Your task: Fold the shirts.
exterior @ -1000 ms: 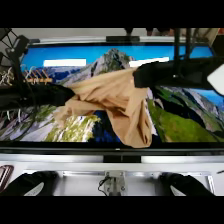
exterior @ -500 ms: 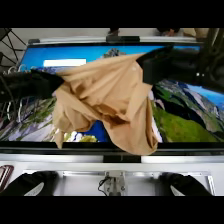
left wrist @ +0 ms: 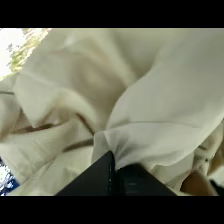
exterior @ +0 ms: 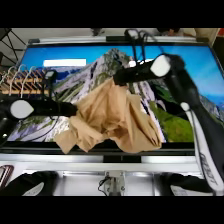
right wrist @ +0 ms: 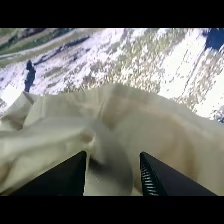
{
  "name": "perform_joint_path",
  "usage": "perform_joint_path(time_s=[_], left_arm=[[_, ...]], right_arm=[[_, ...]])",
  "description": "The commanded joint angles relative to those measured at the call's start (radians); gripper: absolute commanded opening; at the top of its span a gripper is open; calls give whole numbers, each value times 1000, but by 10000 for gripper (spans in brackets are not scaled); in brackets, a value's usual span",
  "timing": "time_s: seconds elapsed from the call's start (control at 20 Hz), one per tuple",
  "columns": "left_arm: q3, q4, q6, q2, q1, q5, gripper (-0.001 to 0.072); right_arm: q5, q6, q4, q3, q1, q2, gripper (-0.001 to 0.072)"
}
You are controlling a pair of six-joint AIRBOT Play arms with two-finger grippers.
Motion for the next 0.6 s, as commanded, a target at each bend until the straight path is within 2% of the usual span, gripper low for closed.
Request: perform_joint_path(time_s=[0.0, 0.1, 0.2, 0.25, 0.3, 0.4, 0.55], left_arm=[[-47, -31, -2, -62, -2, 83, 50], [-46, -29, 20, -82, -2, 92, 50], [-47, -27, 24, -90, -2, 106, 50], [-47, -27, 24, -91, -2, 114, 50], [-47, -28, 24, -91, -2, 119, 50], [-47, -27, 24, -91, -2, 119, 50], [-47, -28, 24, -90, -2, 98, 50]], right_arm=[[33, 5, 71, 2, -3, -127, 461], [78, 77, -15, 19, -7, -92, 461], [200, 161, -147, 58, 1, -41, 464], [264, 181, -187, 61, 18, -16, 489], [322, 186, -224, 61, 43, -8, 622], [381, 193, -275, 34, 111, -25, 635], [370, 196, -267, -26, 181, -114, 635]])
